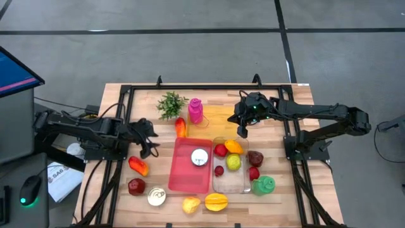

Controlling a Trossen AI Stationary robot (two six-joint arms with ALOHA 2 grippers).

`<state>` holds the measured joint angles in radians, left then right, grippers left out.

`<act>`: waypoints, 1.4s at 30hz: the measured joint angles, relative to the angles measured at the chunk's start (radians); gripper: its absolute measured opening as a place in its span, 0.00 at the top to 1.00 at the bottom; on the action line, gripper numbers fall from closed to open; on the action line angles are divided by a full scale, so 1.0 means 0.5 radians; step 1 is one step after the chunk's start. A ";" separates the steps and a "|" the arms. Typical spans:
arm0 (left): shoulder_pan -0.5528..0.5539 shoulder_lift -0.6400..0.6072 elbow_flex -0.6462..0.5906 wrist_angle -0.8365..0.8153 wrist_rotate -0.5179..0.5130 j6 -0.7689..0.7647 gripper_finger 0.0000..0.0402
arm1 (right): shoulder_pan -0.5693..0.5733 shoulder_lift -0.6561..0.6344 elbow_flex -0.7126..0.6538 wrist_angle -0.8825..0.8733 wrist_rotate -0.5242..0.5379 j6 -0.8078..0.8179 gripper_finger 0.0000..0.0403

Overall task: Pick & Place Food Item
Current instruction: Put the bottom mango on the left into the transparent bin

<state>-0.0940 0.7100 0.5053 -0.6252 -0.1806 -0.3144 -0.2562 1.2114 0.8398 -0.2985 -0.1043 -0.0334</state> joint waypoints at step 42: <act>0.000 0.174 0.000 0.727 0.380 0.276 0.19 | 0.001 -0.001 0.000 0.008 0.000 0.105 0.97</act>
<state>-0.0940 0.7968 0.5052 -0.2617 0.0095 -0.1762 -0.2558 1.2110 0.8398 -0.2943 -0.1043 0.0193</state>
